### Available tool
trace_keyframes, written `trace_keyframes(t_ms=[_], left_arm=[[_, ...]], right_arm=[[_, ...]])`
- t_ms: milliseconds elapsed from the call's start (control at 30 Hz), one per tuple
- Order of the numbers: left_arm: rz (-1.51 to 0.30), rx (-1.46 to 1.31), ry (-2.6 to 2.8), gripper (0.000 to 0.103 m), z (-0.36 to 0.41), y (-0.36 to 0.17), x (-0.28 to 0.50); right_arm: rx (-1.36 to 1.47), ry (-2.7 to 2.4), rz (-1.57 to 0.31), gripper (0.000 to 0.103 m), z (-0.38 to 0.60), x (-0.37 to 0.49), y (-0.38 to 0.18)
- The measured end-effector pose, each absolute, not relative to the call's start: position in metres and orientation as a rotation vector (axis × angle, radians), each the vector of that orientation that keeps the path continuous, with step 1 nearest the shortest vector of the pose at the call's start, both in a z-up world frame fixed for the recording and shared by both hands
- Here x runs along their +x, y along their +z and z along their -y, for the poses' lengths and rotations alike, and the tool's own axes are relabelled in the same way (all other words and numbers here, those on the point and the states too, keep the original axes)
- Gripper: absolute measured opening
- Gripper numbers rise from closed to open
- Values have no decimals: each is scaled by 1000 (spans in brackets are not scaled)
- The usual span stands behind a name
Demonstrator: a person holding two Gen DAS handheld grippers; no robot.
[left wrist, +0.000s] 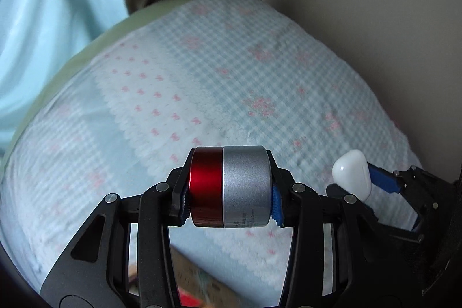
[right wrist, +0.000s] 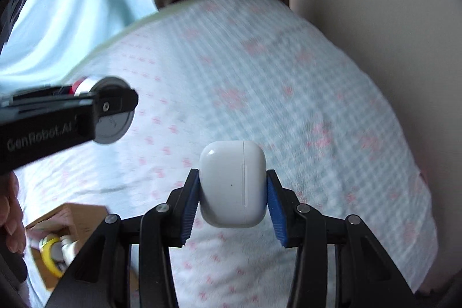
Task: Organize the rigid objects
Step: 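Carry the jar and earbud case into the box and open both tools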
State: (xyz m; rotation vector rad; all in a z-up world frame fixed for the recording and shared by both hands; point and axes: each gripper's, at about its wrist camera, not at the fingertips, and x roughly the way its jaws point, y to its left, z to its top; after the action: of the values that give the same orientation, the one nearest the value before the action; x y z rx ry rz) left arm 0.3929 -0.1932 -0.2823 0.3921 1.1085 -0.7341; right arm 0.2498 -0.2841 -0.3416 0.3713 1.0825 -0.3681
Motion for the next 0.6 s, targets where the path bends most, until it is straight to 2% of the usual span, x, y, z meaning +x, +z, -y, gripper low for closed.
trace_keyframes(t_ms=[300,467,600], left_arm=[[-1039,215,-568,38,45,-198,357],[-1019,151,-475,38,-46,-179,340],[-1022,131,-419,38,-109,-183,331]], right_arm=[[286,-169,-1048,41,199,239,-233],[276,-62,-1057,41,132,237,-199],[274,-2,-1066,41,85,241,-187]])
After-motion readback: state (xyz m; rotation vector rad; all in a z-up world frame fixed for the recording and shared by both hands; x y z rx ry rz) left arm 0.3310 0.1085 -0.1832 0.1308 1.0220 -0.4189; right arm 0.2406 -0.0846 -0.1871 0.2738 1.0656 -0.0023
